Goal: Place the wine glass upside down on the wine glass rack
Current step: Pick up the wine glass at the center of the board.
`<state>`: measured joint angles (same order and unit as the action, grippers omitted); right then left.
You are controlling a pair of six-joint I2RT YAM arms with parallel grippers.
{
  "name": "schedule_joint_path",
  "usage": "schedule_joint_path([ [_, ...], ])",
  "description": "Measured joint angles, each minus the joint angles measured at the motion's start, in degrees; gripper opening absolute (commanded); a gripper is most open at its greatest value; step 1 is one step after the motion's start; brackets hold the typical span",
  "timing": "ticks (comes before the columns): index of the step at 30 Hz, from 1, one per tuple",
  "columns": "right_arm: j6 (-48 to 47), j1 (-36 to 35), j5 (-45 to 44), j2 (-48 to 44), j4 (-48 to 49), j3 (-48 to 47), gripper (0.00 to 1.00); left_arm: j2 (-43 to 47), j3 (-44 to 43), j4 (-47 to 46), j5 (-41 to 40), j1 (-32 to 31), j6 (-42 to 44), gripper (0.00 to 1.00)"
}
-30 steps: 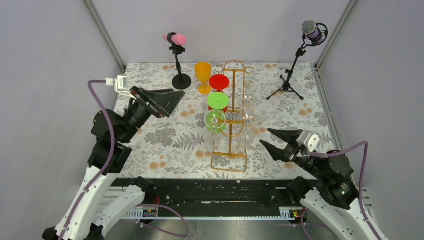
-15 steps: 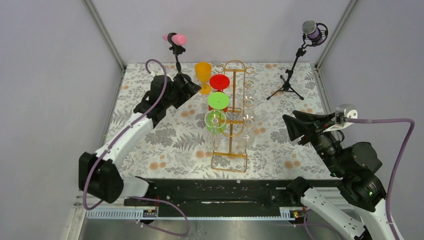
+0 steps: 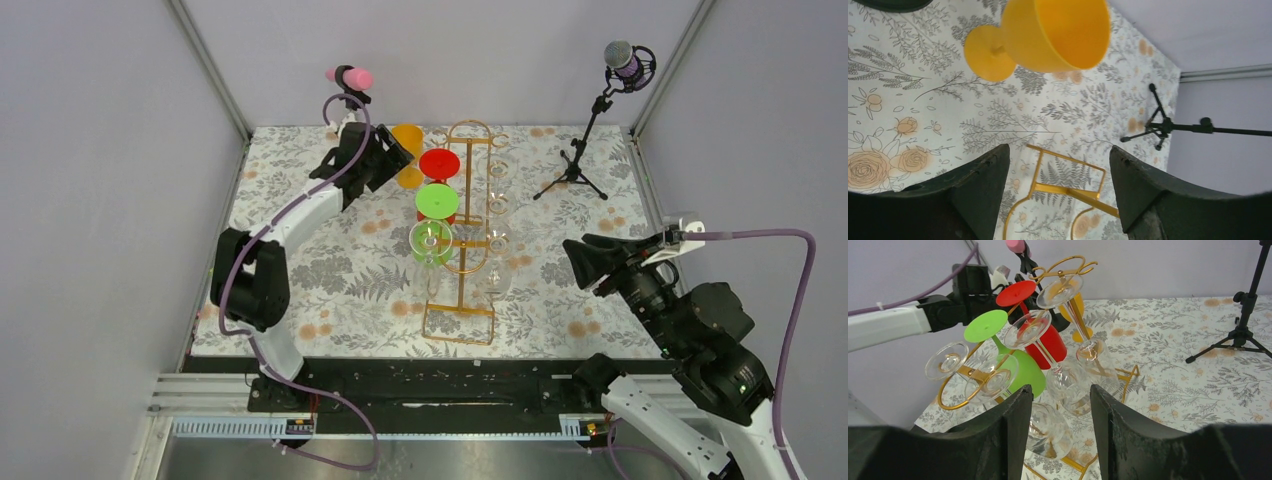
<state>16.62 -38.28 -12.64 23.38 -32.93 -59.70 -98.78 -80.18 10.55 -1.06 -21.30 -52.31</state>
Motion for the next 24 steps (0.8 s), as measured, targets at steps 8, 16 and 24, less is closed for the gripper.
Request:
schedule_joint_path([
  [8, 0.3, 0.0, -0.1, -0.9, -0.3, 0.6, 0.54, -6.5, -0.8, -0.9, -2.9, 0.0, -2.6, 0.73],
  [16, 0.3, 0.0, 0.1, -0.9, -0.6, 3.1, 0.54, -6.4, 0.8, -10.7, -5.7, 0.0, -6.3, 0.74],
  [24, 0.3, 0.0, 0.3, -1.0, -0.6, 4.7, 0.54, -6.4, 3.2, -16.3, -10.0, 0.0, -9.5, 0.75],
])
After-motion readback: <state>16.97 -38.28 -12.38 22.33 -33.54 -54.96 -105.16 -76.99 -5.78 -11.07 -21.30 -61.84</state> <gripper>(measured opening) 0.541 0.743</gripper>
